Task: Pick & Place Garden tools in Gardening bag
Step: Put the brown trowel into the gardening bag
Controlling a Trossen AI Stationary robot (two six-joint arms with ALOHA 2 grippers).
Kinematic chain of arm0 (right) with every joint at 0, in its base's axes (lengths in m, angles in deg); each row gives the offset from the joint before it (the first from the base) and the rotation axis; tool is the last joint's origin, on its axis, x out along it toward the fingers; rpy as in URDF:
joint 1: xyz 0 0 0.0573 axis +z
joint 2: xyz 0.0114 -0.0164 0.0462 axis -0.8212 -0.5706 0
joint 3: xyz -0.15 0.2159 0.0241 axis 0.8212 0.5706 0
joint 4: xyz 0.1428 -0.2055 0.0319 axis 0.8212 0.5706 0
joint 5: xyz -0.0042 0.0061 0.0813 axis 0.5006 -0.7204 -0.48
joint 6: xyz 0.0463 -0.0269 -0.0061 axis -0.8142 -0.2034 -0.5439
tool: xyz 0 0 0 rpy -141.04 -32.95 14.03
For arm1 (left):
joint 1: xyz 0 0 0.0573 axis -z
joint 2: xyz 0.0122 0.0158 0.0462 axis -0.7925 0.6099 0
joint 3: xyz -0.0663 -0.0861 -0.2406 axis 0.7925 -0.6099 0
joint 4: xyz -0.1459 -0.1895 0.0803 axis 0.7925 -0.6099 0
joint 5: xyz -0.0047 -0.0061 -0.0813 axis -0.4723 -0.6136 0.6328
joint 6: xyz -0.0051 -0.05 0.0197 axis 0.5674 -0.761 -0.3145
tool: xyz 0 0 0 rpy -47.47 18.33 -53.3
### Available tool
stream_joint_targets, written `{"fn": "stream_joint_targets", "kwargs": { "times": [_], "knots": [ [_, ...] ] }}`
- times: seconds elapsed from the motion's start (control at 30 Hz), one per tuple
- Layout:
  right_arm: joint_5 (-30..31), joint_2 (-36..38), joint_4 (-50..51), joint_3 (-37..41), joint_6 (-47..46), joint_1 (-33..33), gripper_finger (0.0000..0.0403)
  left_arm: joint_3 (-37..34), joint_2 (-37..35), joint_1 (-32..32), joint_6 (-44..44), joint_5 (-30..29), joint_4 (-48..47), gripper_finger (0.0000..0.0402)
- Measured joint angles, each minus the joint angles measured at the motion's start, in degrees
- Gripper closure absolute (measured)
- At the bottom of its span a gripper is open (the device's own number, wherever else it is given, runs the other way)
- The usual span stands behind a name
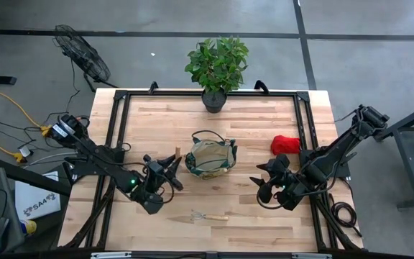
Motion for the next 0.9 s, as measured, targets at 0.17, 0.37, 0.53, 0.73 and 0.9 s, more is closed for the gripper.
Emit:
{"fn": "stream_joint_targets", "kwargs": {
  "times": [0.17, 0.37, 0.53, 0.73, 0.9],
  "knots": [
    [0.0, 0.0, 0.0, 0.0, 0.0, 0.0, 0.0144, 0.2, 1.5, 1.1, 5.9, -0.1, 8.3, 0.0342],
    [0.0, 0.0, -0.1, 0.0, 0.0, 0.0, 0.0144, 3.8, 5.9, 1.3, 16.0, 2.8, 16.5, 0.0342],
    [0.0, 0.0, -0.2, 0.0, -0.1, 0.0, 0.0144, 9.2, 10.8, 1.3, 20.6, 2.5, 18.1, 0.0342],
    [0.0, 0.0, -0.2, 0.0, -0.1, 0.0, 0.0144, 15.2, 15.9, 0.5, 22.3, 3.2, 18.4, 0.0342],
    [0.0, 0.0, -0.2, 0.0, -0.1, 0.0, 0.0144, 18.9, 19.3, -1.5, 23.6, 6.4, 18.6, 0.0342]
  ]
}}
